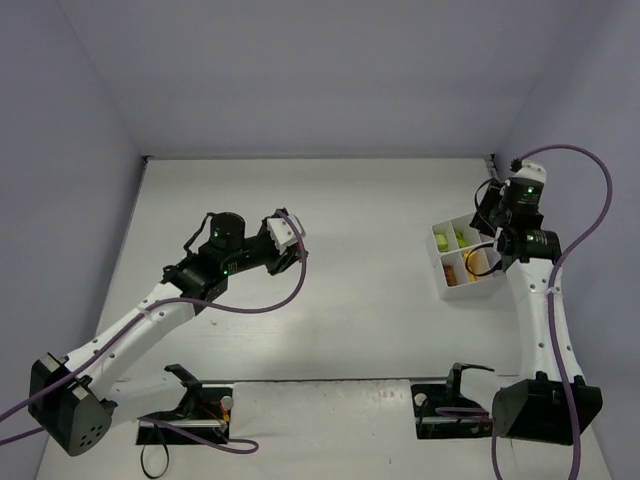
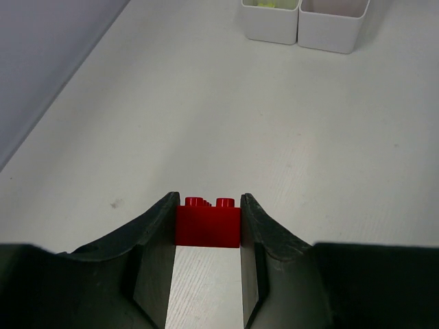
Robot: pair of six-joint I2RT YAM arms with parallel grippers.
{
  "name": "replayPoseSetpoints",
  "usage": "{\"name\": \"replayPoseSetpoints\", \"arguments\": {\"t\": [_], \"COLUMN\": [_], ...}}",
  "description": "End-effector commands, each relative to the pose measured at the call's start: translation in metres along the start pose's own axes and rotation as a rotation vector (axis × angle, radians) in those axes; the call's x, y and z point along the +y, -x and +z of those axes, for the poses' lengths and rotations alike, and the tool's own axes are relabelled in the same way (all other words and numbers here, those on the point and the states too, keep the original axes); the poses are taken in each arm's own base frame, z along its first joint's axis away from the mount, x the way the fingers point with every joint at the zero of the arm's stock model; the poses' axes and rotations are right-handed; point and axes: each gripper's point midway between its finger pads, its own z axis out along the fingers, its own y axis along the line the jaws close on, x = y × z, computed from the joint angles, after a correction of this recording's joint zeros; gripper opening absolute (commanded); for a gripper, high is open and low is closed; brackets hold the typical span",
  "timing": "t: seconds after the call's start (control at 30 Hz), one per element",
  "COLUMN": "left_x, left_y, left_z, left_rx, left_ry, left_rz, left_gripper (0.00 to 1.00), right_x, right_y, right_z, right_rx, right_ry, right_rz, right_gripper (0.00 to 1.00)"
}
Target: Sort the legos into containers by color
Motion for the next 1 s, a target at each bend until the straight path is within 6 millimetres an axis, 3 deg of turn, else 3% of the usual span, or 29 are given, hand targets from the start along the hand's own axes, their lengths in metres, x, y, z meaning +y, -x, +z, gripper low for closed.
{"name": "replayPoseSetpoints", "arguments": {"t": [0.0, 0.33, 0.47, 0.6, 0.7, 0.83, 0.97], "left_x": [0.012, 0.010, 0.008, 0.008, 0.008, 0.007, 0.005], "left_y": [0.056, 0.064, 0.061, 0.059, 0.059, 0.061, 0.065], "left_z": [-0.005, -0.009, -0.010, -0.009, -0.009, -0.009, -0.010], "left_rx": [-0.158, -0.194, -0.195, -0.191, -0.191, -0.197, -0.207], "left_ry": [0.029, 0.033, 0.033, 0.032, 0.029, 0.021, 0.008], "left_rz": [0.000, -0.026, -0.031, -0.030, -0.026, -0.025, -0.037], "left_gripper": [0.23, 0.23, 0.23, 0.23, 0.23, 0.23, 0.23], "right_x": [-0.062, -0.097, -0.105, -0.109, -0.113, -0.108, -0.097], "right_y": [-0.006, -0.042, -0.055, -0.070, -0.076, -0.074, -0.063], "right_z": [0.004, 0.029, 0.033, 0.037, 0.038, 0.038, 0.036], "right_rx": [-0.010, 0.082, 0.105, 0.139, 0.151, 0.147, 0.129], "right_ry": [-0.318, -0.465, -0.482, -0.489, -0.498, -0.470, -0.403], "right_rz": [-0.020, 0.112, 0.151, 0.179, 0.190, 0.199, 0.202], "right_gripper": [0.00, 0.04, 0.15, 0.17, 0.25, 0.47, 0.56]}}
